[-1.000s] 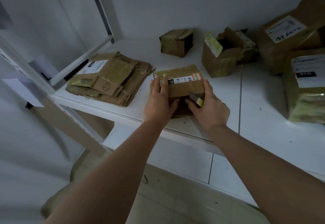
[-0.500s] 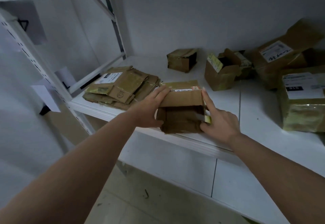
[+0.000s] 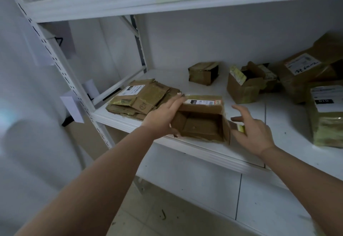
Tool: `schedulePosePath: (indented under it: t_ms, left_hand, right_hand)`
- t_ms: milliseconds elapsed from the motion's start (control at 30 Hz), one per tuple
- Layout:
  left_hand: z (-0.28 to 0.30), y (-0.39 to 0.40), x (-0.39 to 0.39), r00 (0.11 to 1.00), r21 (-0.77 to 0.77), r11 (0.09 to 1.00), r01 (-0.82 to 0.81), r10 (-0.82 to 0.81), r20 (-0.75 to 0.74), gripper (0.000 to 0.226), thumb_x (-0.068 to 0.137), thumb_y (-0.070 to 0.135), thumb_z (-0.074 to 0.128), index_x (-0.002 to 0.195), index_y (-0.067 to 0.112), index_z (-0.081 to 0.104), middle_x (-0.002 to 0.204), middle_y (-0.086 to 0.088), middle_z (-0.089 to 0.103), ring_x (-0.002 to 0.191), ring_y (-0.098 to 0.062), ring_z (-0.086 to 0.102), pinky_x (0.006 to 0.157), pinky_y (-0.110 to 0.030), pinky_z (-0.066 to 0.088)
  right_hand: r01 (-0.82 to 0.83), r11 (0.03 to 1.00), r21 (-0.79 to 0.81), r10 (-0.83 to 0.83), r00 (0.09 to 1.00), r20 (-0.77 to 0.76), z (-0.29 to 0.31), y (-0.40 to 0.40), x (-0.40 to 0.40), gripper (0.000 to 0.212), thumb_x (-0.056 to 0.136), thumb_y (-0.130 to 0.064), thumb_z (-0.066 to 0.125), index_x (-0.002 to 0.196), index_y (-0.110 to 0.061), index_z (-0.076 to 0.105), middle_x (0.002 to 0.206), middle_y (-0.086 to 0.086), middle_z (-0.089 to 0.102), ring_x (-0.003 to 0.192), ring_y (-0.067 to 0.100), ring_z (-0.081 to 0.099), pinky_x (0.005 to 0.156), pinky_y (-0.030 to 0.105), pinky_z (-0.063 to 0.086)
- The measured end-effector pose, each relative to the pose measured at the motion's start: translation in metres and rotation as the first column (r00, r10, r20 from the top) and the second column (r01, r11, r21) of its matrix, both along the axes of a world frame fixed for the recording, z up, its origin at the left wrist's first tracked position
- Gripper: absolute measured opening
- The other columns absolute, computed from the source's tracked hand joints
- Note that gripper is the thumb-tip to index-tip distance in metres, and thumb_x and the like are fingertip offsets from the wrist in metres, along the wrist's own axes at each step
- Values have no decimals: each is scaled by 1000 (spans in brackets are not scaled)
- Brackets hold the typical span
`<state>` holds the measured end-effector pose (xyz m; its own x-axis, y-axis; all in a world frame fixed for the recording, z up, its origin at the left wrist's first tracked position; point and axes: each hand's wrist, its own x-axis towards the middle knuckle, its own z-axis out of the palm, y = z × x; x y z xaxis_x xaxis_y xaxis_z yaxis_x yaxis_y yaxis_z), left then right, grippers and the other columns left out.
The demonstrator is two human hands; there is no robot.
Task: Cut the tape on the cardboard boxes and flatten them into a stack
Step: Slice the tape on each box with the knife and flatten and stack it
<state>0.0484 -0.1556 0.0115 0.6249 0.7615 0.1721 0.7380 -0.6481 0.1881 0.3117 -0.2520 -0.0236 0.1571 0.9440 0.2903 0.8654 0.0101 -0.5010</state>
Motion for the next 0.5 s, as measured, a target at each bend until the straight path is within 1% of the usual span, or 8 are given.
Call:
schedulePosePath:
  t_ms: [67,133,200,233,300,333,400,500]
  left_hand:
    - [1,0,-1,981,-17,1000,17,-13,193,111,64,37,87,150,32,16,160,6,12,142,-17,28,101,-41,44]
    - [1,2,-1,958,34,999,-14,4,288,95,72,40,81,148,25,26,155,1,26,136,-18,38,101,-39,44]
    - [2,6,-1,946,129,988,-83,37,322,68,81,37,73,139,19,42,136,-2,49,113,-13,55,88,-39,53]
    - [3,8,-1,936,173,979,-106,39,350,54,85,32,71,132,16,50,124,-3,57,100,-10,58,81,-38,54]
    - [6,12,2,908,240,966,-99,-11,419,31,88,22,68,117,13,62,105,-2,66,87,-12,61,75,-34,54]
    - [7,15,5,894,266,959,-95,-35,446,21,89,19,67,109,12,66,96,0,68,81,-10,62,72,-30,53]
    - [12,21,13,873,280,952,-125,-29,487,8,90,18,65,94,13,70,76,8,65,63,1,58,61,-24,51]
    - [19,31,28,856,196,962,-191,66,512,14,90,26,66,82,15,67,56,14,56,47,3,54,54,-24,48]
  right_hand:
    - [62,996,64,-54,991,-121,3,3,4,47,91,-28,57,136,-26,41,115,-1,66,99,32,61,74,33,41]
    - [120,988,99,-101,978,-185,5,7,7,35,94,-29,55,128,-24,49,112,5,67,100,33,59,78,36,42]
    - [161,983,93,-141,971,-194,6,12,9,30,94,-28,54,123,-23,53,111,8,66,99,33,58,77,35,42]
    - [175,981,84,-157,969,-189,5,14,10,28,94,-28,54,122,-22,53,110,9,66,98,33,58,74,33,40]
    - [200,977,69,-185,966,-182,4,20,11,26,95,-29,53,120,-22,55,105,10,67,95,34,58,69,31,38]
    - [212,975,63,-197,963,-182,3,23,11,25,95,-29,53,119,-22,55,104,10,67,94,33,58,69,31,38]
    - [232,971,53,-219,958,-184,1,29,11,25,94,-27,54,119,-21,56,103,11,67,94,33,58,68,31,41]
    - [249,967,47,-237,954,-184,-1,35,9,29,93,-20,53,122,-19,57,102,13,66,94,34,58,72,34,45]
